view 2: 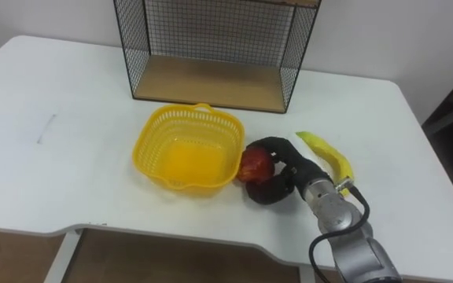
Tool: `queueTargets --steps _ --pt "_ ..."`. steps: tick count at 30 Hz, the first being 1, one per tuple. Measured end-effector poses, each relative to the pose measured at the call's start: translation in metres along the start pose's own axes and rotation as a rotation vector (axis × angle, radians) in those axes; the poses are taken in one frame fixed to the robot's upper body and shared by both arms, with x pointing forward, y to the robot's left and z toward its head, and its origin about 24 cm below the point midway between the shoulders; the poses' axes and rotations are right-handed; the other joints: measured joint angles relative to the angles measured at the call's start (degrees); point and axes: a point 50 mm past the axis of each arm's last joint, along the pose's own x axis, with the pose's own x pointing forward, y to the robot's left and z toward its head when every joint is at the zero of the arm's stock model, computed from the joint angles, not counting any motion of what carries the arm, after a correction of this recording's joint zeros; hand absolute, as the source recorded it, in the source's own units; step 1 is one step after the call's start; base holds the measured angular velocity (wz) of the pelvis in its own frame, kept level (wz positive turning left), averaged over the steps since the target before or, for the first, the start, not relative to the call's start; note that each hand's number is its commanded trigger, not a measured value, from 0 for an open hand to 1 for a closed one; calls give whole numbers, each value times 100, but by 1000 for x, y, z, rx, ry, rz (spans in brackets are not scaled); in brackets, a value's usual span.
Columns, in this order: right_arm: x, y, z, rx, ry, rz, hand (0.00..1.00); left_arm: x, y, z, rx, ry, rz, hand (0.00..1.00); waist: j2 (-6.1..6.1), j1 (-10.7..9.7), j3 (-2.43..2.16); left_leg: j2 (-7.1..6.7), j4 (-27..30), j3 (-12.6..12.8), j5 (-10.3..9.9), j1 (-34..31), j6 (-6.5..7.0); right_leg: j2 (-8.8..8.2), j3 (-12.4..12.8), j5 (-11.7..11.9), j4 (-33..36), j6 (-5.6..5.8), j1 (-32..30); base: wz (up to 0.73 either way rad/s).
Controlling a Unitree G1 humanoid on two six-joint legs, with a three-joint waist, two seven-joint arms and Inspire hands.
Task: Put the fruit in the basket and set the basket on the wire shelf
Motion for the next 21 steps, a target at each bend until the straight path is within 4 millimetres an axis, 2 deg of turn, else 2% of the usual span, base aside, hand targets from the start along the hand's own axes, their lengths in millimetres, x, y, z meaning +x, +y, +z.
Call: queueTargets --steps 11,17,19,21 --pt "-5 -1 -9 156 0 -22 100 0 2 -3 -6 15 11 0 34 -55 -8 -9 -14 -15 -1 -6 1 -5 -11 2 -16 4 -5 0" --pt "-8 2 -23 315 31 -52 100 -1 -1 -9 -30 35 8 0 95 -72 -49 -8 -4 -13 0 -3 1 -4 4 4 -15 7 1 0" --pt "-11 2 -26 350 37 -57 100 -2 -4 -11 -33 41 0 0 138 -72 -80 -9 -2 -10 0 -3 1 -6 7 3 -14 7 2 0" --pt "-12 2 -28 363 39 -58 100 -2 -6 -13 -40 45 -3 0 154 -79 -86 -9 0 -9 0 -3 2 -6 7 3 -14 7 2 0"
